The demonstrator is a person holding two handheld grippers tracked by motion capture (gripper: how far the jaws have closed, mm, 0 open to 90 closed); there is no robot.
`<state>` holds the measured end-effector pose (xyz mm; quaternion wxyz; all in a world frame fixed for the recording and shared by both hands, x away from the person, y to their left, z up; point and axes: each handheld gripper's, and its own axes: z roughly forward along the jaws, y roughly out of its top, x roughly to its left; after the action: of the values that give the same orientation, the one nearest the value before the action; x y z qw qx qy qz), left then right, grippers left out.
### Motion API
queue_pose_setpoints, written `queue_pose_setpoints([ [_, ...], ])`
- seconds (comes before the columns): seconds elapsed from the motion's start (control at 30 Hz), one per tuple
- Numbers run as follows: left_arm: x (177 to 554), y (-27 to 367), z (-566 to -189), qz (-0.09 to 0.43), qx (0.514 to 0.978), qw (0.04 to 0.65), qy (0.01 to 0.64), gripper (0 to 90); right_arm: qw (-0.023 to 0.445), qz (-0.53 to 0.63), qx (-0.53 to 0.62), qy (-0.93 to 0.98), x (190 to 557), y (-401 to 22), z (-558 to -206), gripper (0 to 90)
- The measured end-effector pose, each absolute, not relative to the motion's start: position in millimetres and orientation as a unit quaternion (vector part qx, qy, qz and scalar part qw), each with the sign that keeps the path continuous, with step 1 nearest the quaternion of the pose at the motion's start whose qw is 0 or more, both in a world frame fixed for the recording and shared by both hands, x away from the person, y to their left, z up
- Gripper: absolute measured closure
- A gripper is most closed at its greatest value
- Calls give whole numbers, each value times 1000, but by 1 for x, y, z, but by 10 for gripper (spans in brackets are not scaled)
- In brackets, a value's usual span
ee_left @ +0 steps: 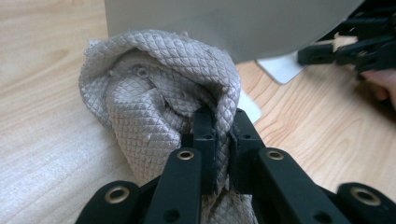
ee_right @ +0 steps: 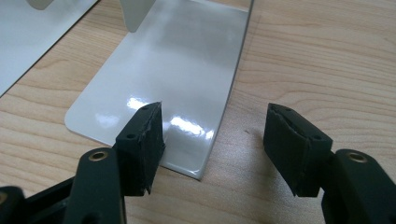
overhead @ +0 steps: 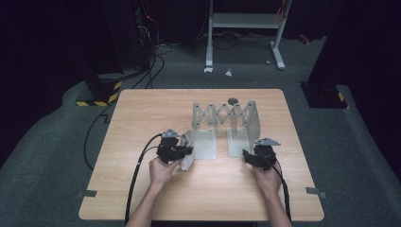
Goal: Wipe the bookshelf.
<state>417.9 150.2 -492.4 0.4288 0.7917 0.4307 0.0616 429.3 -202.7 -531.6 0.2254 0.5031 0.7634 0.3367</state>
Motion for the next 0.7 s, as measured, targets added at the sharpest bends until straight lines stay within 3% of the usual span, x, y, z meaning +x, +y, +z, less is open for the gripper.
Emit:
queue_pose_setpoints([
  [0.37, 422, 144, -519, 35, 807, 398, 435, 834, 226, 336, 503, 764, 429, -203, -532, 380],
  [0.7, 417, 143, -508, 41, 810, 402, 426, 833, 226, 336, 502, 764, 429, -203, -532, 381],
])
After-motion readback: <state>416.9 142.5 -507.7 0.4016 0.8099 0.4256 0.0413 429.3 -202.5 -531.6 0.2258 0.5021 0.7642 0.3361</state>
